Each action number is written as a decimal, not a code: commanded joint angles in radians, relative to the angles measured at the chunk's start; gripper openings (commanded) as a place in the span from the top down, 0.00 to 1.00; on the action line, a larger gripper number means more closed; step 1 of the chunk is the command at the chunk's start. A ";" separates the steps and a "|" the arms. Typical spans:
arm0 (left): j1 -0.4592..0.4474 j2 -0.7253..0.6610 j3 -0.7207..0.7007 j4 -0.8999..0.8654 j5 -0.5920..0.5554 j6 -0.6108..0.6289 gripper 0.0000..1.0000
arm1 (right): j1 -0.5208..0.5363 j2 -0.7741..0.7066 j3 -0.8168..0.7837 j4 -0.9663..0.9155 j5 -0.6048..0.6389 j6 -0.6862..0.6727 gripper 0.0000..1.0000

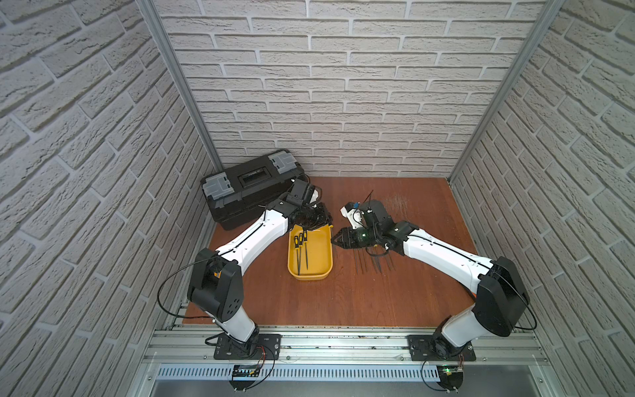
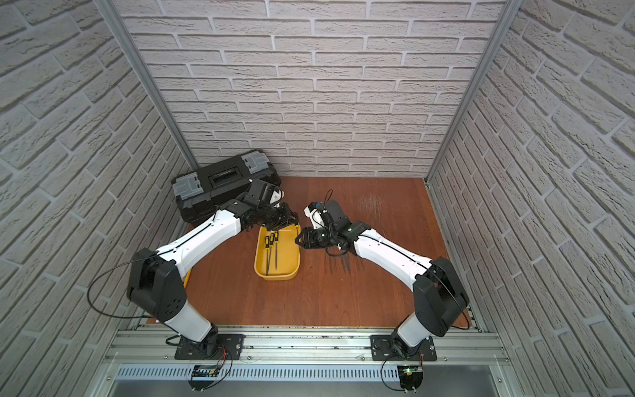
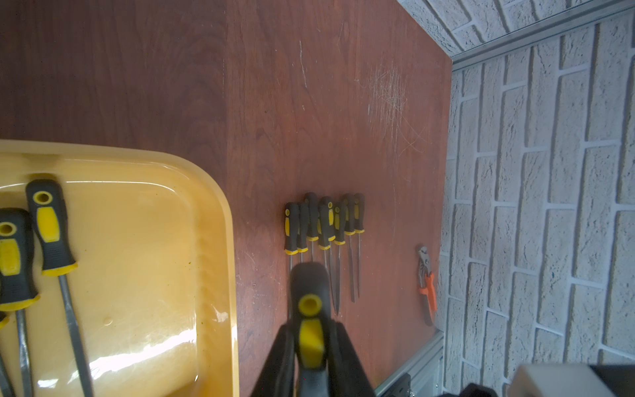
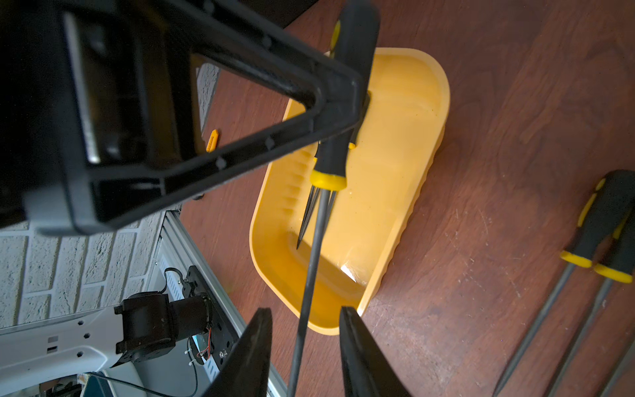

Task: Take the file tool out of the storage box
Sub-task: Place the file tool at the center of the board.

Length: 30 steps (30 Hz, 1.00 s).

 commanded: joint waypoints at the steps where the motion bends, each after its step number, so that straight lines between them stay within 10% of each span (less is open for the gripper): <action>1: 0.006 -0.031 0.013 0.042 0.018 -0.001 0.88 | 0.012 0.011 0.024 0.039 -0.002 -0.004 0.67; 19: 0.006 -0.034 0.017 0.035 0.021 0.001 0.86 | 0.020 0.030 0.036 0.035 -0.002 -0.004 0.93; 30: 0.018 -0.013 0.044 -0.006 0.013 0.041 0.41 | 0.019 0.002 0.050 -0.013 0.023 -0.024 0.97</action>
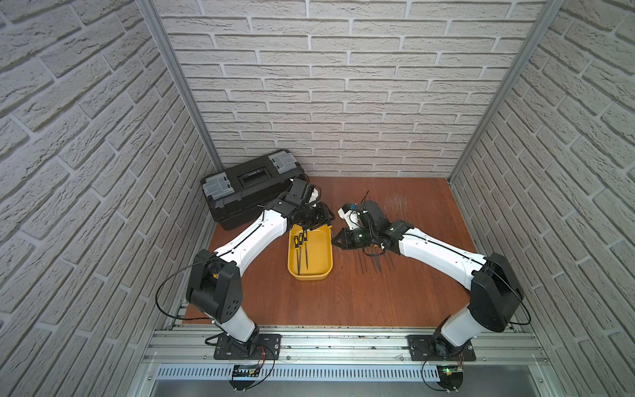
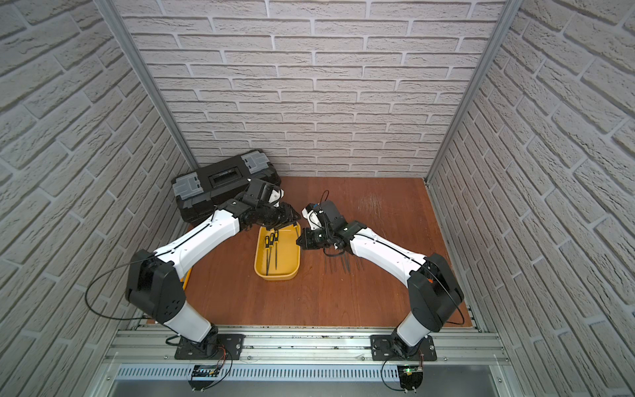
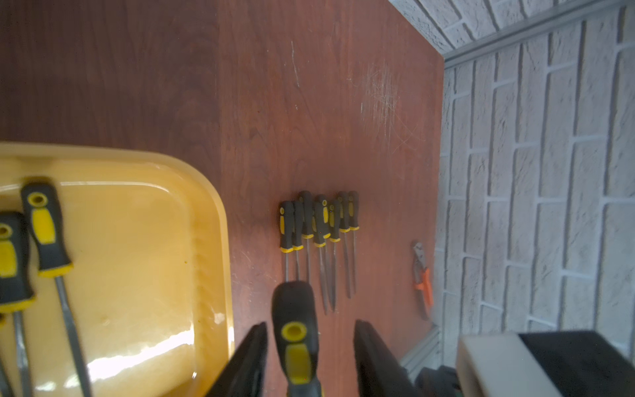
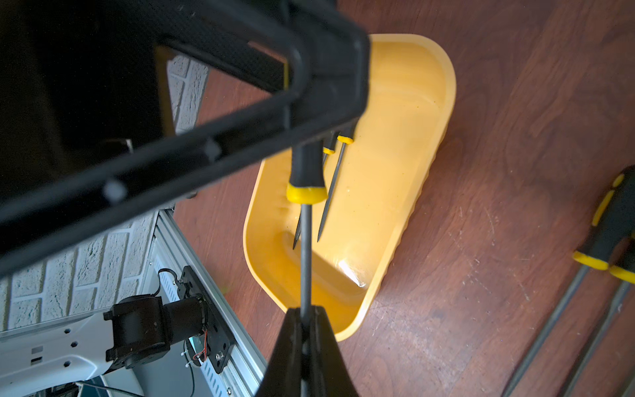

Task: Take the file tool out of the storage box
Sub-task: Place the file tool at the center of the board.

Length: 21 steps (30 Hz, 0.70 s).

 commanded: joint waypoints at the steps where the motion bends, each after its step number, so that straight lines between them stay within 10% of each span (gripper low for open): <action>1: 0.014 0.002 0.050 -0.015 -0.006 0.046 0.35 | 0.007 -0.037 0.039 -0.016 0.022 -0.031 0.97; 11: 0.051 0.017 0.155 -0.235 -0.099 0.200 0.03 | -0.036 -0.100 0.044 -0.239 0.184 -0.124 0.97; 21: 0.049 0.083 0.166 -0.369 -0.211 0.319 0.02 | -0.191 -0.184 -0.034 -0.447 0.358 -0.228 0.97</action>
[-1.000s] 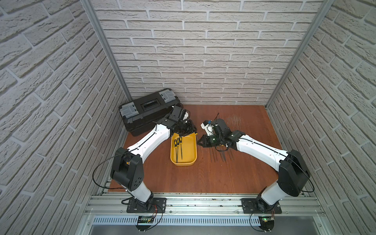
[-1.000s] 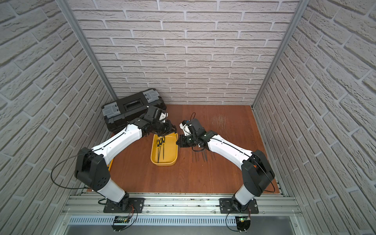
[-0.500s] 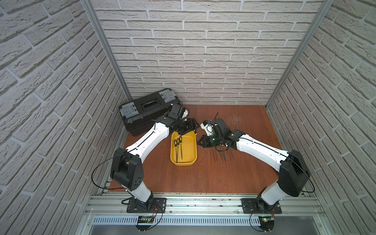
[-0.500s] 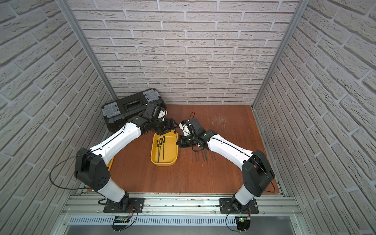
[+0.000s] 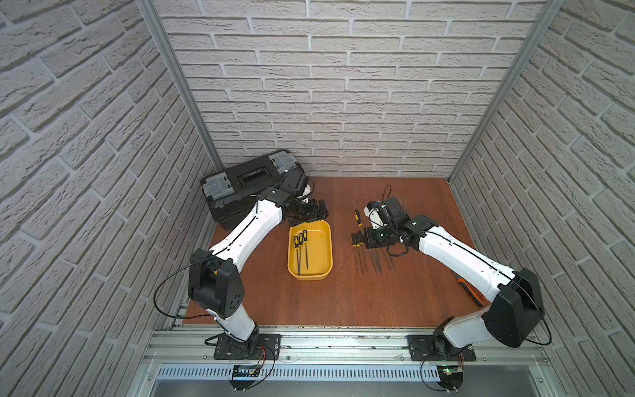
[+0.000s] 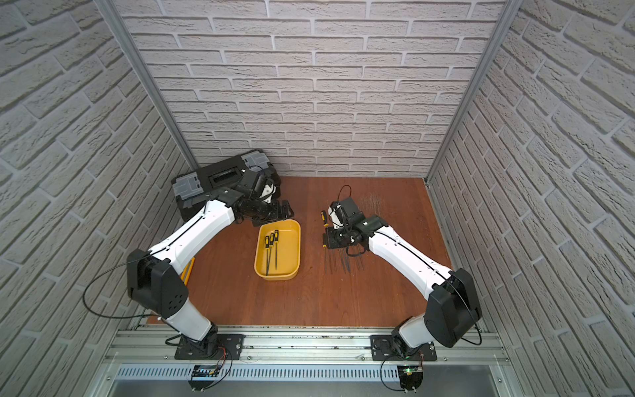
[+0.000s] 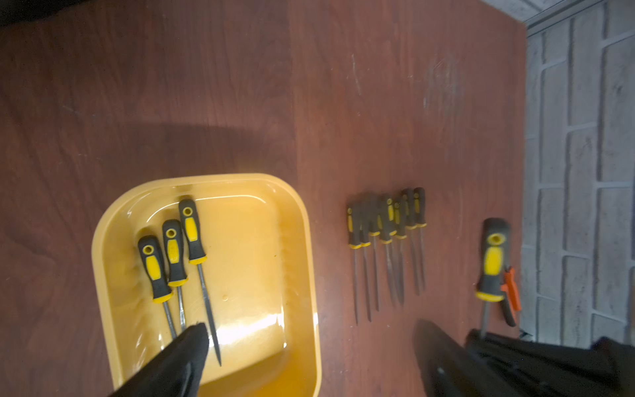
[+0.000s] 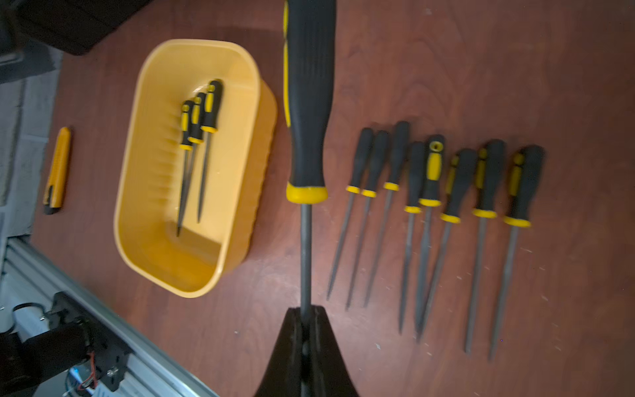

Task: Take the file tool out of the storage box
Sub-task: Place the file tool at the center of the board.

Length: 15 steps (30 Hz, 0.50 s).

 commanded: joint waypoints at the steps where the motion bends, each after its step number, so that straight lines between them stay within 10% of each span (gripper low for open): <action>1: -0.002 0.042 -0.007 -0.059 -0.060 0.059 0.02 | -0.051 -0.040 -0.041 -0.096 0.095 -0.061 0.97; 15: -0.016 0.093 -0.057 -0.039 -0.093 0.065 0.03 | -0.218 0.003 -0.118 -0.133 0.202 -0.170 0.97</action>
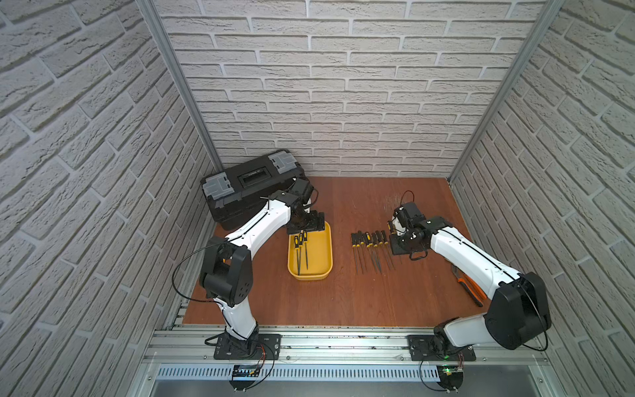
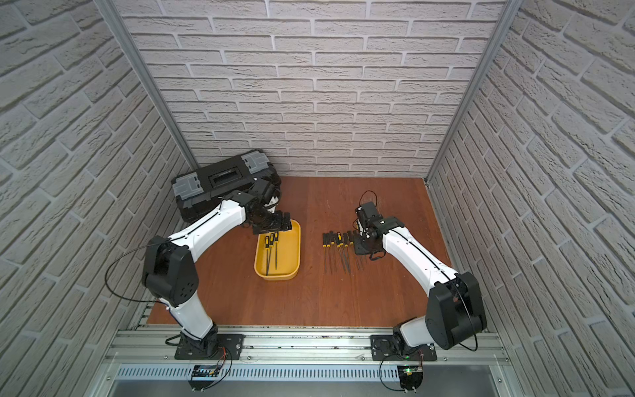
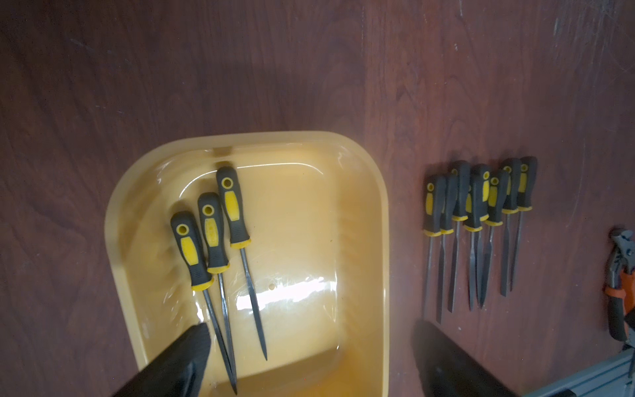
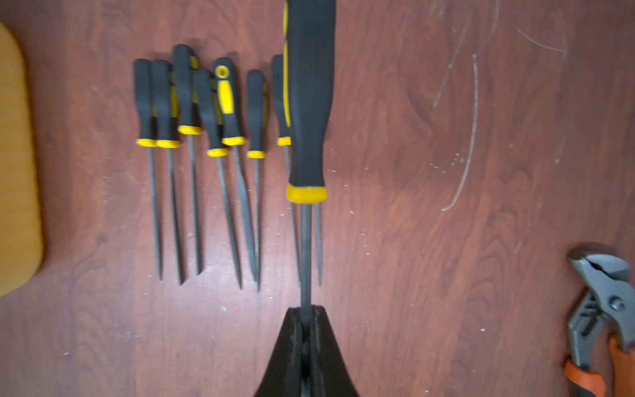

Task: Take the file tool out of the storage box
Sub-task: Place the file tool at the center of the board.

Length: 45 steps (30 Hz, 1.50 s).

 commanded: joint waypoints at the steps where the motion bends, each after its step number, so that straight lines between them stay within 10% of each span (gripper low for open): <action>1: -0.003 -0.001 -0.024 -0.004 -0.018 0.017 0.03 | -0.031 0.023 -0.017 0.015 0.001 -0.042 0.97; 45: -0.026 -0.035 -0.106 0.026 -0.033 -0.002 0.04 | -0.071 0.301 -0.083 0.200 0.001 -0.059 0.97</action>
